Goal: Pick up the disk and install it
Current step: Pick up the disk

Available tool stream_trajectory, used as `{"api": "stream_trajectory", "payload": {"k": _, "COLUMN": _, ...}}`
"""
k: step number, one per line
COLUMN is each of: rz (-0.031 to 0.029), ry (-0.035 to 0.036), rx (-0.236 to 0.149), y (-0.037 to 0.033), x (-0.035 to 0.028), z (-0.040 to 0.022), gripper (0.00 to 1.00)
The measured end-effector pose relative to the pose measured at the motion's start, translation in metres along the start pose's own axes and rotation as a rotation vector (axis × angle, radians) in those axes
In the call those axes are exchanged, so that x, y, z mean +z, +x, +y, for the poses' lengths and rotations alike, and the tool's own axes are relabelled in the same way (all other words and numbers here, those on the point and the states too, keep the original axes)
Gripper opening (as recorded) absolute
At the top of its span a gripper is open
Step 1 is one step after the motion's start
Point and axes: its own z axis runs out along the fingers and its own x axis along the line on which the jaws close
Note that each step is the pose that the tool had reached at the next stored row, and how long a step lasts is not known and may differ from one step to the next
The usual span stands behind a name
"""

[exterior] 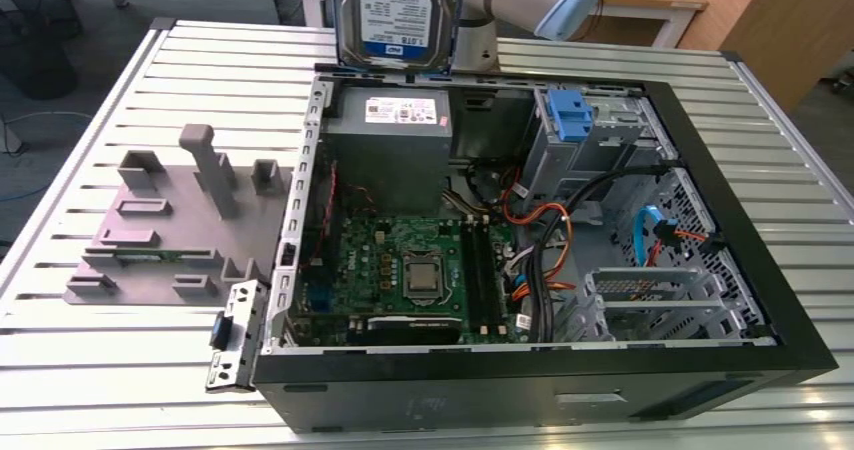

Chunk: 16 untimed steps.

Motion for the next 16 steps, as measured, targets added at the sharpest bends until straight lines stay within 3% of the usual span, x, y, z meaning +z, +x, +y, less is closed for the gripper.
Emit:
{"api": "stream_trajectory", "payload": {"k": 10, "rz": 0.0005, "ry": -0.0004, "rx": 0.0, "y": 0.0002, "x": 0.0061, "z": -0.0007, "gripper": 0.35}}
{"api": "stream_trajectory", "payload": {"k": 16, "rz": 0.0004, "ry": -0.0003, "rx": 0.0, "y": -0.0006, "x": 0.0066, "z": -0.0088, "gripper": 0.35}}
